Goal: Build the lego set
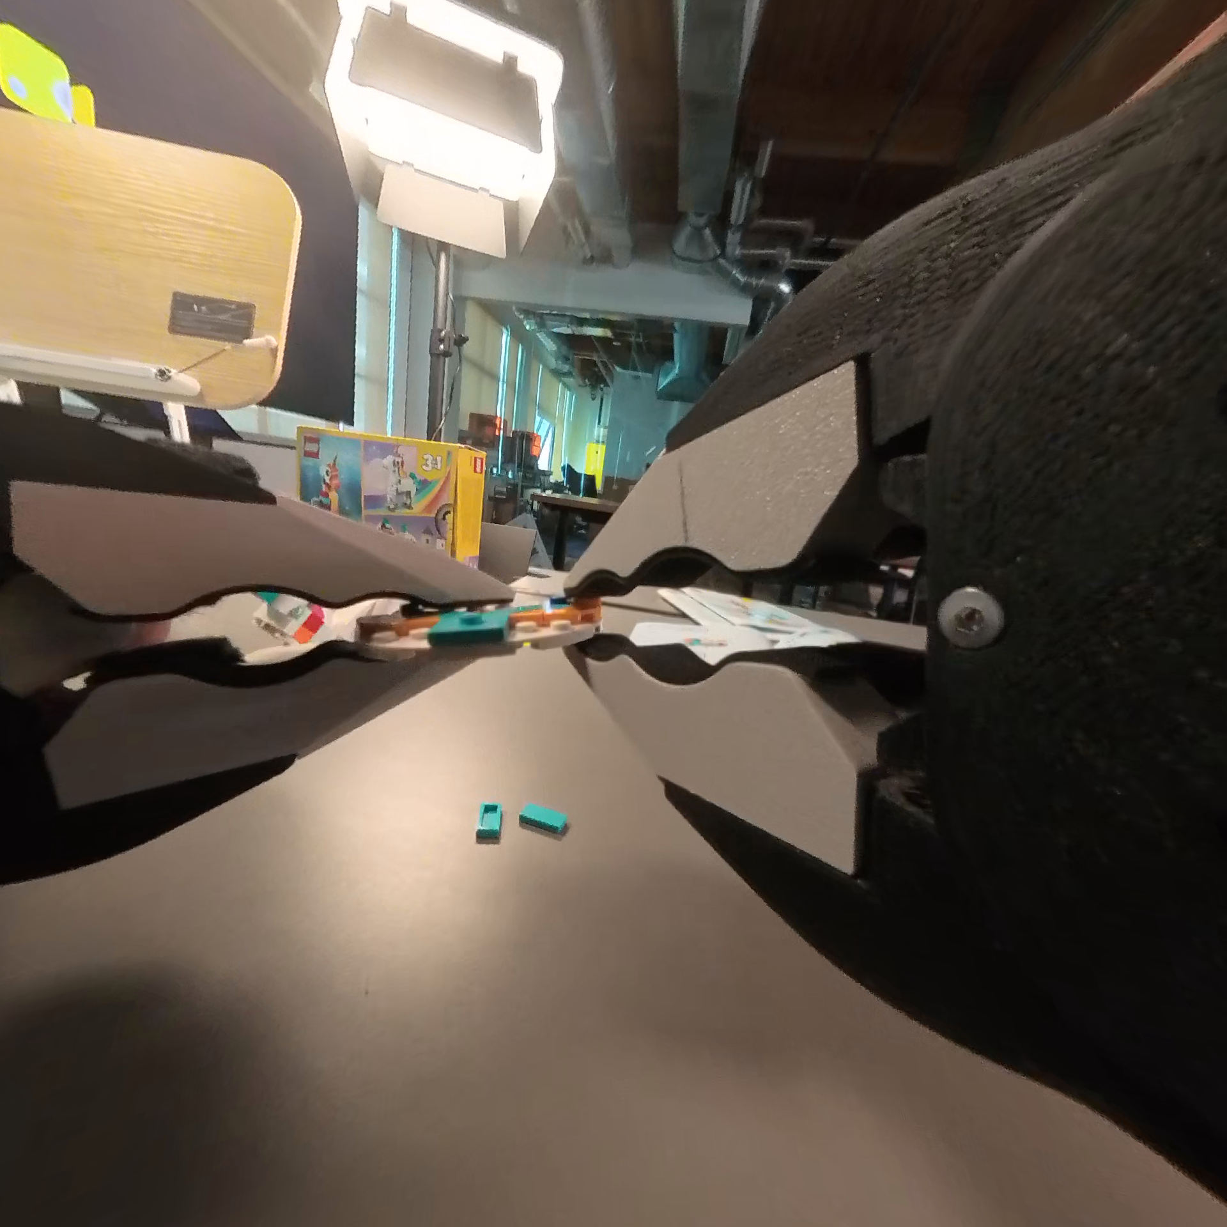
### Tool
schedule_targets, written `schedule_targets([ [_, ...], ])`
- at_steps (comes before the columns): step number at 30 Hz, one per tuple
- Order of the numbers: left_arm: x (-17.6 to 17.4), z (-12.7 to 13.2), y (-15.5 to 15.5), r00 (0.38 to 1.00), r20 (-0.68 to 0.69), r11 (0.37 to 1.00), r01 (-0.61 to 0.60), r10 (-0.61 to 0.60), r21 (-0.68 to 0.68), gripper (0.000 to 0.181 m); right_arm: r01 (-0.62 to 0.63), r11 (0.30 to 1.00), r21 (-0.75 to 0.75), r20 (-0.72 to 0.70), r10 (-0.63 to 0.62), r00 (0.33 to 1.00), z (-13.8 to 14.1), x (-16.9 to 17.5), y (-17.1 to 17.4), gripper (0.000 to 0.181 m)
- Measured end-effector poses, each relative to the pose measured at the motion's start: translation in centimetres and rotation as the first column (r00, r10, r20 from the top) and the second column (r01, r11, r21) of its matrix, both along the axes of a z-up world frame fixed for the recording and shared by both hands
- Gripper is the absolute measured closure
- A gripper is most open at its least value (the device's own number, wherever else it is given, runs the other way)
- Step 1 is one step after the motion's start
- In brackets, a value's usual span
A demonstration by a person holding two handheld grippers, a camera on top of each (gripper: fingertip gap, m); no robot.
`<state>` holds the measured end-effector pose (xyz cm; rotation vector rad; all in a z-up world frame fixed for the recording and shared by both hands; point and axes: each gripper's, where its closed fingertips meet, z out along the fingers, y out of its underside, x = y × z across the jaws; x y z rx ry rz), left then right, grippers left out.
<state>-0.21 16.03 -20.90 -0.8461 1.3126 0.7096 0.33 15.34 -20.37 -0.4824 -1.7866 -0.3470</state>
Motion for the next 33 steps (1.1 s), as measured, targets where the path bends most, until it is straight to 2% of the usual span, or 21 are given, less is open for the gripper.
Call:
schedule_targets([
  [3,0.0,0.3,-0.1,0.999,0.039,1.000,0.009,-0.008,-0.026,0.176,-0.002,1.000,0.011,-0.017,0.002,1.000,0.4,-0.1,-0.1,0.177],
  [12,-0.1,0.0,-0.1,0.999,0.038,0.998,0.007,-0.004,-0.064,0.175,0.027,0.995,-0.096,-0.017,-0.029,0.999,-0.1,-0.1,0.1,0.177],
  [14,-0.1,0.2,0.0,0.999,0.046,0.999,0.003,0.000,-0.053,0.176,0.027,0.988,-0.154,-0.060,-0.036,0.998,0.1,-0.2,0.2,0.172],
  [16,-0.1,0.2,0.0,0.999,0.037,0.999,-0.002,0.003,-0.049,0.176,0.042,0.979,-0.200,-0.075,-0.058,0.995,0.2,0.0,0.4,0.145],
  [17,-0.1,0.1,-0.1,0.999,0.032,0.999,-0.002,0.004,-0.049,0.176,0.052,0.976,-0.212,-0.074,-0.069,0.995,0.1,0.1,0.5,0.143],
  [23,-0.1,0.0,-0.1,1.000,0.031,0.998,-0.002,0.004,-0.058,0.176,0.034,0.993,-0.109,-0.036,-0.038,0.999,-0.2,0.4,0.3,0.164],
  [25,-0.1,0.0,-0.2,1.000,0.029,0.998,0.000,0.002,-0.059,0.176,0.026,0.996,-0.085,-0.025,-0.028,0.999,-0.3,0.3,0.2,0.165],
  [29,0.1,-0.2,-0.4,1.000,0.027,0.998,0.010,-0.008,-0.069,0.176,0.004,0.999,-0.050,-0.003,-0.005,1.000,-0.8,-0.2,-0.2,0.151],
  [31,0.3,-0.2,-0.5,0.999,0.029,0.997,0.016,-0.014,-0.076,0.177,-0.002,0.999,-0.042,0.006,0.002,1.000,-1.3,-0.6,-0.5,0.151],
  [33,0.4,-0.3,-0.6,0.999,0.027,0.996,0.024,-0.022,-0.082,0.176,0.009,1.000,-0.025,-0.004,-0.009,1.000,-1.4,-0.8,-0.3,0.160],
])
